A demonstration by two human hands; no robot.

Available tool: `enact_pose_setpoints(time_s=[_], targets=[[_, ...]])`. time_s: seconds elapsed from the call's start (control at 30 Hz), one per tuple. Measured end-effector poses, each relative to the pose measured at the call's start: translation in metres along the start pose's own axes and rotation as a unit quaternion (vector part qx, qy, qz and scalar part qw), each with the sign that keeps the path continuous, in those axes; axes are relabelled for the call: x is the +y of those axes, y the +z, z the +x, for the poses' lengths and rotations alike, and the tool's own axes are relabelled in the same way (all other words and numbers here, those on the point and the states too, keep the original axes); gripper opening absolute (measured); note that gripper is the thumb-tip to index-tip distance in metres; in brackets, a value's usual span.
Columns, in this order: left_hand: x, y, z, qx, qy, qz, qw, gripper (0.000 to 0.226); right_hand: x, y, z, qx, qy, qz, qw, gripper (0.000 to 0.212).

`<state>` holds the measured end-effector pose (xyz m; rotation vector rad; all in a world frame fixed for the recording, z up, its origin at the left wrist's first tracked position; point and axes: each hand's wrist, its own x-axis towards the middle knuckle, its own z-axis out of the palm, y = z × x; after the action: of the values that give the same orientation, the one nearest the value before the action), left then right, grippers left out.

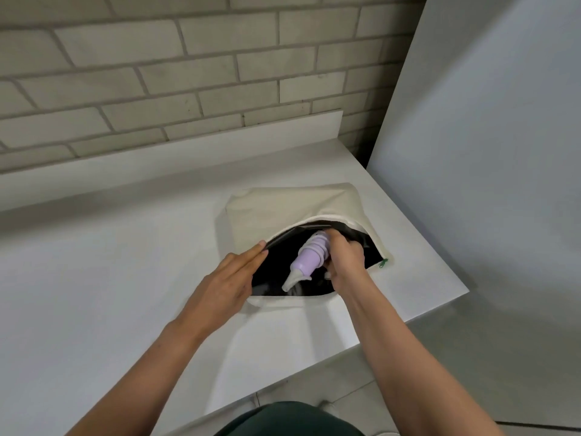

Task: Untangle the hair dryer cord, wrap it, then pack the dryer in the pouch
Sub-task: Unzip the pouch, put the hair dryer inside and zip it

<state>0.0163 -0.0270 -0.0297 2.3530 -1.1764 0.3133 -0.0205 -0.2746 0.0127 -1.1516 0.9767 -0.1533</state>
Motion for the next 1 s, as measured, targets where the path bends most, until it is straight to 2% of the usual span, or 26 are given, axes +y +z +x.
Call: enact_pose_setpoints(time_s=[0.07, 0.2, 0.33, 0.43, 0.53, 0.57, 0.63, 0.7, 0.73, 0.77, 0.83, 0.9, 0.93, 1.0], targets=[[0.006, 0.003, -0.006, -0.011, 0.003, -0.004, 1.0, 0.075, 0.003, 0.005, 0.005, 0.015, -0.021, 0.009, 1.0, 0.008], [0.015, 0.004, -0.011, -0.002, -0.001, -0.016, 1.0, 0.074, 0.014, 0.019, 0.01, 0.041, -0.054, -0.011, 0.998, 0.02], [0.014, 0.006, -0.014, -0.022, -0.016, -0.019, 0.999, 0.076, 0.024, 0.026, 0.015, 0.079, -0.069, -0.121, 0.987, 0.014], [0.014, 0.009, -0.019, -0.042, -0.036, -0.022, 0.998, 0.076, 0.033, 0.025, 0.02, 0.057, -0.093, -0.233, 0.966, 0.011], [0.014, 0.013, -0.025, -0.054, -0.055, -0.032, 0.997, 0.077, 0.037, 0.024, 0.026, 0.016, -0.149, -0.359, 0.921, 0.01], [0.014, 0.014, -0.026, -0.055, -0.059, -0.035, 0.996, 0.078, 0.04, 0.022, 0.028, 0.011, -0.165, -0.378, 0.911, 0.01], [0.013, 0.014, -0.026, -0.054, -0.066, -0.037, 0.996, 0.079, 0.046, 0.015, 0.024, -0.011, -0.178, -0.352, 0.919, 0.009], [0.012, 0.013, -0.025, -0.053, -0.072, -0.035, 0.995, 0.08, 0.058, 0.001, 0.014, -0.003, -0.213, -0.348, 0.913, 0.025], [0.012, 0.012, -0.024, -0.054, -0.074, -0.035, 0.995, 0.081, 0.065, -0.007, 0.006, -0.003, -0.258, -0.376, 0.89, 0.032], [0.012, 0.011, -0.023, -0.054, -0.077, -0.035, 0.995, 0.082, 0.073, -0.015, -0.001, -0.011, -0.327, -0.414, 0.85, 0.036], [0.011, 0.01, -0.021, -0.054, -0.082, -0.039, 0.994, 0.083, 0.085, -0.028, -0.007, -0.05, -0.463, -0.49, 0.737, 0.047], [0.011, 0.009, -0.02, -0.059, -0.084, -0.044, 0.994, 0.083, 0.093, -0.031, -0.002, -0.08, -0.534, -0.564, 0.625, 0.051], [0.01, 0.01, -0.021, -0.063, -0.085, -0.045, 0.993, 0.083, 0.095, -0.029, 0.001, -0.078, -0.539, -0.591, 0.595, 0.049], [0.011, 0.012, -0.023, -0.069, -0.086, -0.049, 0.993, 0.083, 0.093, -0.017, 0.003, -0.053, -0.535, -0.615, 0.576, 0.04]])
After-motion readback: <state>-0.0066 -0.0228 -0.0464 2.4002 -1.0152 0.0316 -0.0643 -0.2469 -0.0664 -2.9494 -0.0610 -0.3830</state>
